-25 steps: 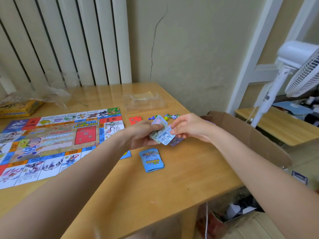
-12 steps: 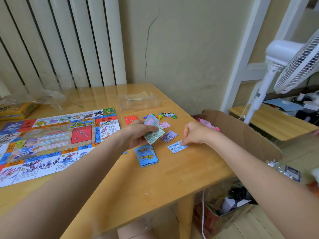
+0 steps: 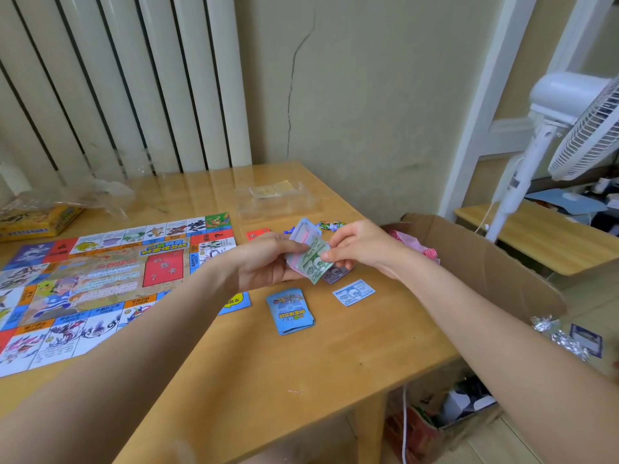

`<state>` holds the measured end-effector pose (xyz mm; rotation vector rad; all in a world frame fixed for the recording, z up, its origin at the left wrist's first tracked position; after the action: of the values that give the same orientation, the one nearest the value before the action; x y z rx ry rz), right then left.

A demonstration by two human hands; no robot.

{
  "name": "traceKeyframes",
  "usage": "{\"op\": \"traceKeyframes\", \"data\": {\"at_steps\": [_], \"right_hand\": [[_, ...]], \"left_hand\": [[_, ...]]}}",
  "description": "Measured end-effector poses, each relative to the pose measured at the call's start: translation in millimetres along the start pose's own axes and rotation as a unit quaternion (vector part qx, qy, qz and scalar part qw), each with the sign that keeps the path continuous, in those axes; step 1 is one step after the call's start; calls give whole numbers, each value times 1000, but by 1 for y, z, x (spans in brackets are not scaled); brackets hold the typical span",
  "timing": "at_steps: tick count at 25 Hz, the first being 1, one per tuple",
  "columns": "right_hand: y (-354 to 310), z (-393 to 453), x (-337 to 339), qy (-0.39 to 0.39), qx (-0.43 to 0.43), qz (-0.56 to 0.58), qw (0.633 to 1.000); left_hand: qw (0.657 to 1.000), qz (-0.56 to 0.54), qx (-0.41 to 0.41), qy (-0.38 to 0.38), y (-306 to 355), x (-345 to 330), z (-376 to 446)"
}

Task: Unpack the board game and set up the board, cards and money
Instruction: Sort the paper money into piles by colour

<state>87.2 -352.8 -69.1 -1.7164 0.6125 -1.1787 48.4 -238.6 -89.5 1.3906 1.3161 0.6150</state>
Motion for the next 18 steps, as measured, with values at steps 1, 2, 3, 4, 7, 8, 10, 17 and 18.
{"op": "traceKeyframes", "data": {"at_steps": [1,2,3,4,7,8,10,17,18], "right_hand": [[0,1,0,1,1,0,1000],[-1,2,-1,1,3,2,1000],[-1,2,-2,0,5,5,1000],[-2,3,-3,0,6,7,1000],[-6,3,-4,-3,13,11,1000],[-7,3,-4,-4,15,8,1000],[-8,1,-4,-8,18,-5,1000],[-11,-8,-3,-17,16,-27,999],[-10,-10,-2,-15,16,-28,999]], "left_hand": [[1000,6,-5,8,1,2,0],[999,21,-11,24,1,6,2],[998,44,-19,40,2,8,3],[996,69,-27,55,2,11,5],[990,110,-43,83,4,15,7],[988,114,-47,89,4,16,7],[987,117,-52,101,4,18,5],[991,86,-44,91,-1,17,-3],[992,74,-45,87,-2,15,-5]]}}
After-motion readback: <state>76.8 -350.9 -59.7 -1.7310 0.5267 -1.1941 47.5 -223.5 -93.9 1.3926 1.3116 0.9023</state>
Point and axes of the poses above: each hand's wrist, its own z-axis towards the middle knuckle, its own x-axis out of the back of the hand, y = z × x, the point moved 9 cm from there along z, towards the middle knuckle, and after that the axes turned 4 degrees about -y, right-handed, at the moved point
